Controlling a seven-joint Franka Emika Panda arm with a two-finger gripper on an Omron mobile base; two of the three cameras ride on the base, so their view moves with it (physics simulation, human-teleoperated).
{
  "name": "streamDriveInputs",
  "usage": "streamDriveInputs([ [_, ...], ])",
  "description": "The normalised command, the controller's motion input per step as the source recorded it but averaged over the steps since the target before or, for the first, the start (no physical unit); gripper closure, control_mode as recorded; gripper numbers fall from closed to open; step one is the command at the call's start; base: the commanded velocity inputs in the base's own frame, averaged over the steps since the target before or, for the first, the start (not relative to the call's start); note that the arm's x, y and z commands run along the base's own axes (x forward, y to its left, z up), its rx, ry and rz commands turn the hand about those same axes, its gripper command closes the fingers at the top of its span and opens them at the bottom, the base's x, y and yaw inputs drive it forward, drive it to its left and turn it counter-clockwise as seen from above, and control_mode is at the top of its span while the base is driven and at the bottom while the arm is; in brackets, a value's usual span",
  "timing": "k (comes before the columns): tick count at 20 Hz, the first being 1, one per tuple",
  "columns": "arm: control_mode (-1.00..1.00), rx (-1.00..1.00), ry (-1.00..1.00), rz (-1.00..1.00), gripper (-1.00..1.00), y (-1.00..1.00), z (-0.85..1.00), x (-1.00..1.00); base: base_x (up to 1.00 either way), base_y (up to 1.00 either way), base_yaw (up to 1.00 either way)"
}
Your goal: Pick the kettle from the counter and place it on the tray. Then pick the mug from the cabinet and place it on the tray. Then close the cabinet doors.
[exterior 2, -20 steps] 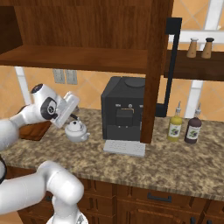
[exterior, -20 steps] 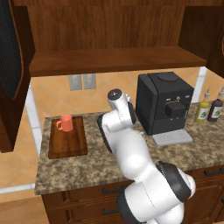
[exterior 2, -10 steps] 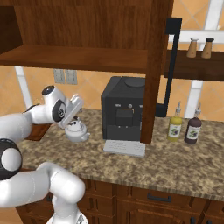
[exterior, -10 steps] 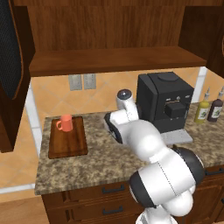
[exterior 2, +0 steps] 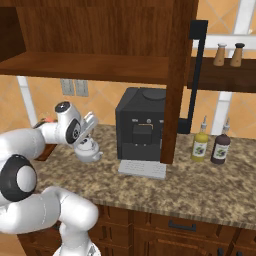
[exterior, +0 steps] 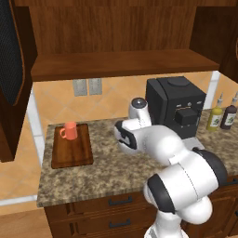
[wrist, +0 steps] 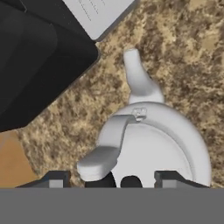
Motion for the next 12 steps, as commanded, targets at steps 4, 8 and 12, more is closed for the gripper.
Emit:
streamDriveInputs([
  [4, -1.00, 0.06, -0.03, 0.00, 1.00, 0.00, -0.11, 0.00, 0.00, 0.00, 0.00],
  [8, -1.00, 0.02, -0.06, 0.00, 1.00, 0.14, -0.01, -0.21, 0.00, 0.00, 0.00],
  [12, -1.00, 0.00, -0.14, 0.01, 1.00, 0.34, 0.29, -0.58, 0.00, 0.00, 0.00],
])
